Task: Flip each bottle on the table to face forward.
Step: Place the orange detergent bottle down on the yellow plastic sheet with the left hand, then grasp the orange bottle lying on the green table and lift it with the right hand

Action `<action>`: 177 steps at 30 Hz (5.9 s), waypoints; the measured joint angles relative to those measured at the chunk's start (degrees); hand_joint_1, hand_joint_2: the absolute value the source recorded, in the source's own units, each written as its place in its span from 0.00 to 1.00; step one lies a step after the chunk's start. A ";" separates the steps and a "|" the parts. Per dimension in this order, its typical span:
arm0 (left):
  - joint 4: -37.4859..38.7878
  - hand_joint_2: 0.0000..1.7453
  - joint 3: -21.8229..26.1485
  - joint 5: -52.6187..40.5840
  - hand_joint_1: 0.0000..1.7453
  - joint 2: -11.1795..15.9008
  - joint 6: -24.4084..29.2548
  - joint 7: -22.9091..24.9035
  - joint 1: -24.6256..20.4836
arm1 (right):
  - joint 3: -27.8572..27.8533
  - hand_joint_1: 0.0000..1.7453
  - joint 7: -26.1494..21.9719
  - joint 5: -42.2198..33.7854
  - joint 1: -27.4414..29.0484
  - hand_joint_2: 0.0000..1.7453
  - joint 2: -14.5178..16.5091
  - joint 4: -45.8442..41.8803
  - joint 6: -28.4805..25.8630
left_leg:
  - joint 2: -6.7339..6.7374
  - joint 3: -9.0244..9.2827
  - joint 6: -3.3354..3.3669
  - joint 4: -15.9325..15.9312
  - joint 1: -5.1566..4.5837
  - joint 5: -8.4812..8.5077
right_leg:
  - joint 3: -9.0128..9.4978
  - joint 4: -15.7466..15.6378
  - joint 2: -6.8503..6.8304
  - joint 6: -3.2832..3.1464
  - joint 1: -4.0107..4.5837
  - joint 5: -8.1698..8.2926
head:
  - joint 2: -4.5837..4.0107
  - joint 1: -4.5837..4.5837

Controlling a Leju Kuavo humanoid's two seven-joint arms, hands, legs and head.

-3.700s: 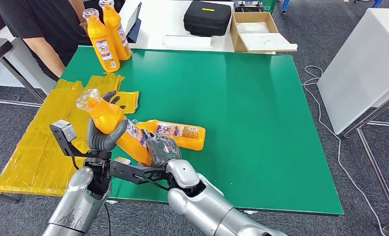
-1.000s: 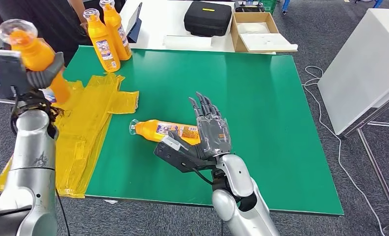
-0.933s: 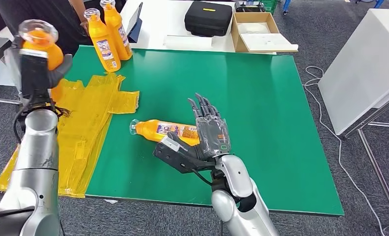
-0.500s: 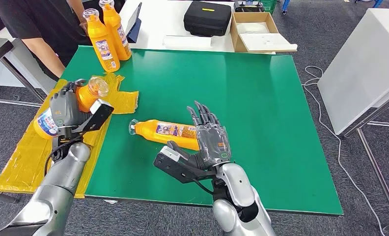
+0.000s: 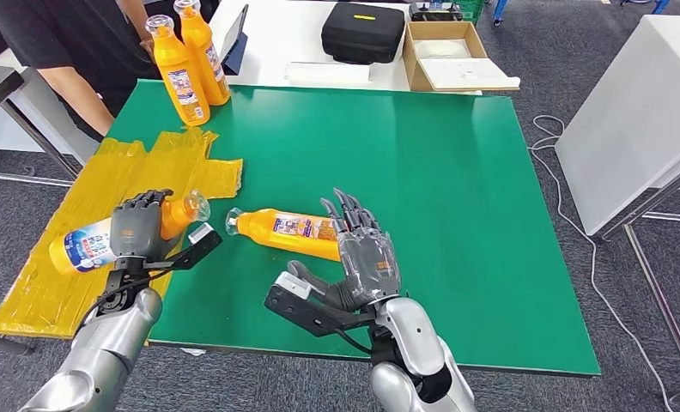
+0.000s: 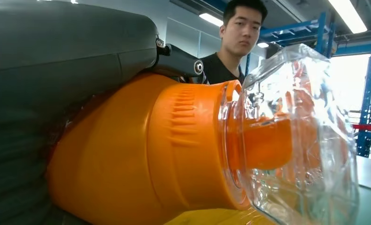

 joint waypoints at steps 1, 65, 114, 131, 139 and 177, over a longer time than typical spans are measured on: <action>0.14 1.00 0.14 -0.21 1.00 0.00 0.00 0.07 0.03 | 0.01 0.00 0.00 0.00 0.02 0.00 -0.01 -0.06 0.00 | 0.00 0.00 0.00 0.00 0.00 0.00 | 0.00 0.00 0.00 0.00 0.00 0.00 | 0.00 -0.01; -12.49 0.00 -15.80 67.57 0.00 -3.80 -5.08 -25.62 -4.26 | -9.10 0.00 -5.15 -11.06 -29.80 1.00 -0.39 61.99 -2.07 | -0.16 -0.11 0.07 0.04 -0.03 0.27 | -0.02 0.01 -0.09 0.09 -0.05 0.25 | 0.00 0.00; -14.21 0.00 -18.76 70.94 0.00 -2.44 -3.74 -25.62 -2.78 | -4.96 0.00 -3.61 -10.75 -32.92 1.00 4.42 65.14 -1.15 | -0.12 -0.12 0.06 0.04 0.00 0.28 | -0.03 0.01 -0.09 0.09 -0.01 0.25 | 0.00 0.00; -15.08 0.00 -19.35 72.95 0.00 -1.68 -3.48 -25.62 -2.72 | -3.64 0.00 -1.47 -10.23 -35.12 1.00 5.36 68.41 2.83 | -0.13 -0.12 0.06 0.04 -0.01 0.28 | -0.03 0.01 -0.09 0.09 -0.02 0.25 | 0.00 -0.01; -15.16 0.00 -19.65 73.58 0.00 -1.65 -3.54 -25.62 -2.72 | -3.02 0.00 -0.34 -10.03 -35.26 1.00 5.13 69.84 4.13 | -0.13 -0.11 0.06 0.04 -0.01 0.28 | -0.04 0.01 -0.09 0.09 -0.02 0.25 | 0.00 -0.01; -16.74 0.00 -21.04 75.18 0.00 -1.05 -2.60 -25.62 -2.13 | -2.83 0.00 1.84 -9.95 -36.73 1.00 5.26 71.52 0.00 | -0.13 -0.11 0.07 0.04 -0.01 0.28 | -0.03 0.01 -0.09 0.09 -0.02 0.25 | 0.00 0.00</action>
